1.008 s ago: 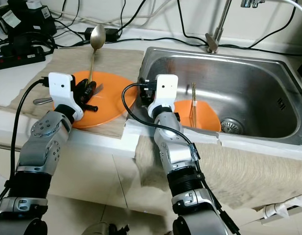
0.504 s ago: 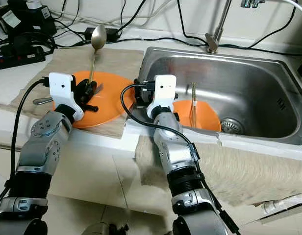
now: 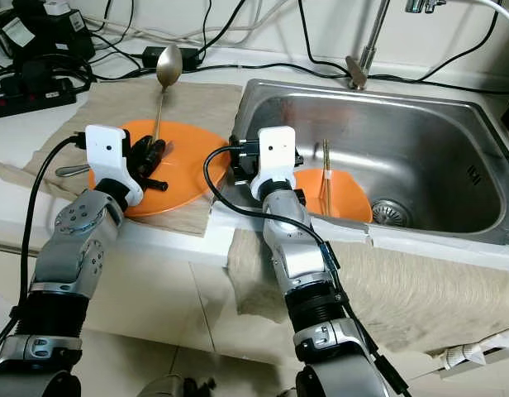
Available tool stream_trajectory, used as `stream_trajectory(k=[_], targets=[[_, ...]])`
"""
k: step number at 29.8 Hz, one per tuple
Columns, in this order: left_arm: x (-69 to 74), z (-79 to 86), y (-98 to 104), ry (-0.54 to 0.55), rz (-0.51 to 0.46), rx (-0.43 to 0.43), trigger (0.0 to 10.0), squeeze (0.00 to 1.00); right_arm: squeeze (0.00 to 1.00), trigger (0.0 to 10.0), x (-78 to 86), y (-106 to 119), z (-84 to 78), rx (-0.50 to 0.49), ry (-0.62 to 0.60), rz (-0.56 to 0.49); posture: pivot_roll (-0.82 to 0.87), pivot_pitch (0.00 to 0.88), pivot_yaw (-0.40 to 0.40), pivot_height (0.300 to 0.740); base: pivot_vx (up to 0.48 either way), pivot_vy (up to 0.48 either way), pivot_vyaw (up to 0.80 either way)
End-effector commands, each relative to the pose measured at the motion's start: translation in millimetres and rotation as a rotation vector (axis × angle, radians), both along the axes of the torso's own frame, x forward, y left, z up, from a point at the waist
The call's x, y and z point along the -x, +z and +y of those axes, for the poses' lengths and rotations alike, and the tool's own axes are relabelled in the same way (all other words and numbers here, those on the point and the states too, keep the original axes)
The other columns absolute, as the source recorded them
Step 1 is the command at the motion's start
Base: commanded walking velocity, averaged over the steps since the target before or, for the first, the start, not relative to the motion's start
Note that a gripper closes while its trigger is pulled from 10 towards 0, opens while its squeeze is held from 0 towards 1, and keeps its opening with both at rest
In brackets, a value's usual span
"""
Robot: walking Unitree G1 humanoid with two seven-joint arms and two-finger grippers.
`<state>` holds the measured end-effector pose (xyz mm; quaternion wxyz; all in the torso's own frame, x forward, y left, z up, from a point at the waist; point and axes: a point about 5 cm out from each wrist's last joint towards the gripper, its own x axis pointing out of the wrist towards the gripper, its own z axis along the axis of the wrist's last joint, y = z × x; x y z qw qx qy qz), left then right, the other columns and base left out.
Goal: Kitchen organization
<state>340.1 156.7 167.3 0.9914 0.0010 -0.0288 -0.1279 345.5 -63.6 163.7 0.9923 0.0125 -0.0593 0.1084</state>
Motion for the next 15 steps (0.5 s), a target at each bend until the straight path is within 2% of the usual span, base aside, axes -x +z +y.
stream_trajectory(k=[1,3,4,7,15], targets=[[0.1,-0.7,0.2,-0.014,-0.006,-0.004,0.0,0.45,0.0,10.0,1.4,1.6,4.4,-0.021,0.028,0.012,0.08,0.028,0.039,0.74,0.0,0.0,0.0],[0.0,-1.0,0.3,-0.016,-0.006,-0.005,0.0,0.45,0.0,10.0,1.7,1.6,6.1,-0.046,0.044,0.024,0.08,0.028,0.039,0.74,0.0,0.0,0.0],[-0.1,-2.5,0.6,-0.025,-0.008,-0.006,0.0,0.46,0.0,10.0,2.5,2.1,10.6,-0.127,0.09,0.06,0.08,0.028,0.039,0.74,0.0,0.0,0.0],[0.0,-5.4,0.9,-0.043,-0.01,-0.011,0.0,0.45,0.0,10.0,3.3,5.2,16.0,-0.217,0.149,0.095,0.08,0.028,0.039,0.74,0.0,0.0,0.0],[-1.7,-11.2,5.2,-0.074,-0.025,-0.013,0.0,0.45,0.0,10.0,3.1,20.6,22.5,-0.354,0.236,0.116,0.08,0.028,0.039,0.74,0.0,0.0,0.0]])
